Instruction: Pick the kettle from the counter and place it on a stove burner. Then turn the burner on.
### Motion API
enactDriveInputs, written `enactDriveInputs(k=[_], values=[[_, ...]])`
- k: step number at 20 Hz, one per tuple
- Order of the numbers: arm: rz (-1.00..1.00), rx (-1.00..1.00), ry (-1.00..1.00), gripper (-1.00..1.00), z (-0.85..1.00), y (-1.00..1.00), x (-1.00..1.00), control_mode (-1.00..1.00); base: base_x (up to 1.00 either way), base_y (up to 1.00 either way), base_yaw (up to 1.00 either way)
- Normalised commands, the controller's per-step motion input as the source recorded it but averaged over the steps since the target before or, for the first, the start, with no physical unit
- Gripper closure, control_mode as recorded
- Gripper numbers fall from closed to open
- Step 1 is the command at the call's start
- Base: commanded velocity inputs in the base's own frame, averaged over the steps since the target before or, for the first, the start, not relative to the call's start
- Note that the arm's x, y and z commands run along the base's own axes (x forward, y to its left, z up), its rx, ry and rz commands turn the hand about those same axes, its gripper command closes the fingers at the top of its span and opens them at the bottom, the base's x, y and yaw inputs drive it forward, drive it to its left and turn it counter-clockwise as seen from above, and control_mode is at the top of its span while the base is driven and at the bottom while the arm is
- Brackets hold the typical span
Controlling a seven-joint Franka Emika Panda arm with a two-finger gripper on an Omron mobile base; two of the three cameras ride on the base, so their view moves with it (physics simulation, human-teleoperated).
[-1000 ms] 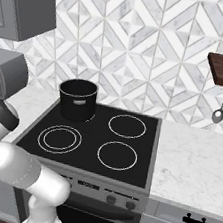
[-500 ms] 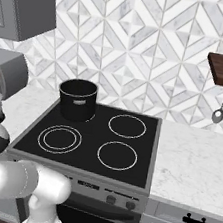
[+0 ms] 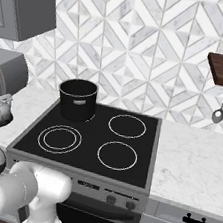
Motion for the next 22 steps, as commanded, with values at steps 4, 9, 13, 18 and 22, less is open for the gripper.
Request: enactDriveInputs(k=[4,9,13,18,22], values=[[-0.11,0.0,0.0,1.0,0.07,-0.58,-0.05,-1.0,0.0,0.0,0.0],[-0.12,0.0,0.0,1.0,0.04,-0.61,-0.01,-1.0,0.0,0.0,0.0],[-0.12,0.0,0.0,1.0,0.06,-0.61,0.0,-1.0,0.0,0.0,0.0],[-0.11,0.0,0.0,1.0,0.02,-0.61,0.0,-1.0,0.0,0.0,0.0],[-0.11,0.0,0.0,1.0,0.0,-0.59,0.0,-1.0,0.0,0.0,0.0]])
